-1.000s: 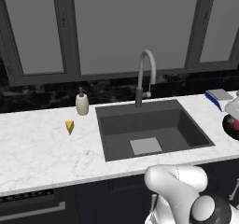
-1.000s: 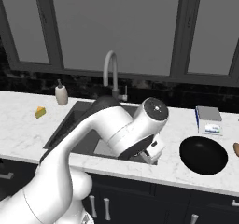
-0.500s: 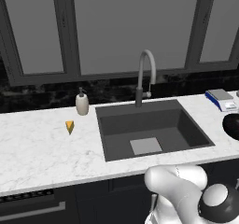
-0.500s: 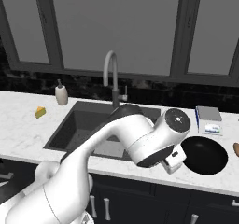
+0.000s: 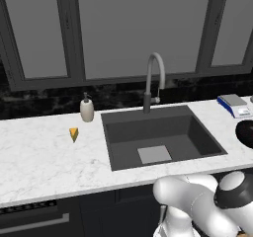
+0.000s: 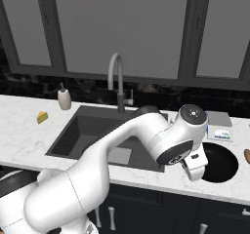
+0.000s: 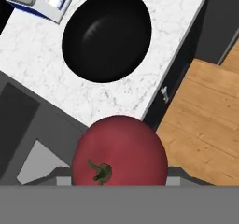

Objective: Pick the tomato from the sink and place it in the bowl. Then pick the bowl and place it in the microwave. Then close the microwave door and press the start button.

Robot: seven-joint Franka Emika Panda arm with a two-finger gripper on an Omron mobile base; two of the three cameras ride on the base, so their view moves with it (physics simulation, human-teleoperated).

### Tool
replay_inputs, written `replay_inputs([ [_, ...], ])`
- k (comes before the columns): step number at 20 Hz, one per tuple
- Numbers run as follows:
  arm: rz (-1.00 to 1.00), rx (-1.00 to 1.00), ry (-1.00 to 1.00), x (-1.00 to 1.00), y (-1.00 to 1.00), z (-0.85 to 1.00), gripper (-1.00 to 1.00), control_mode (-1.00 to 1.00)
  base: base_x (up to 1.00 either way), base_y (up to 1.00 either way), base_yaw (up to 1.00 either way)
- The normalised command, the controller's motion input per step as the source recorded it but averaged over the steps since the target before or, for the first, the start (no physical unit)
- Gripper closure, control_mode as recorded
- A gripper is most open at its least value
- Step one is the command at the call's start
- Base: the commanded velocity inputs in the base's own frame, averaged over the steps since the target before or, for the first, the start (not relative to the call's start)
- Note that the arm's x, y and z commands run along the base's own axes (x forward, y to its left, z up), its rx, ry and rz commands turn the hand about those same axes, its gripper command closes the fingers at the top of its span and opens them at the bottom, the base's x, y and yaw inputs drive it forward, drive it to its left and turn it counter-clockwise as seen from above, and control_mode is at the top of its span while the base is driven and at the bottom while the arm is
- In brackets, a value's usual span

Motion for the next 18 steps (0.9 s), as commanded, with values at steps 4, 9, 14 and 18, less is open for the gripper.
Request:
replay_inputs([
  [4,-0.16,0.00,0.02,0.09,-0.46,-0.18,1.00,-1.00,0.00,0.00,0.00],
  [9,-0.11,0.00,0.02,0.09,-0.45,-0.10,1.00,-1.00,0.00,0.00,0.00],
  [14,-0.09,0.00,0.11,0.35,-0.14,-0.29,1.00,-1.00,0.00,0.00,0.00],
  [18,-0.07,0.00,0.09,0.41,-0.06,-0.30,1.00,-1.00,0.00,0.00,0.00],
])
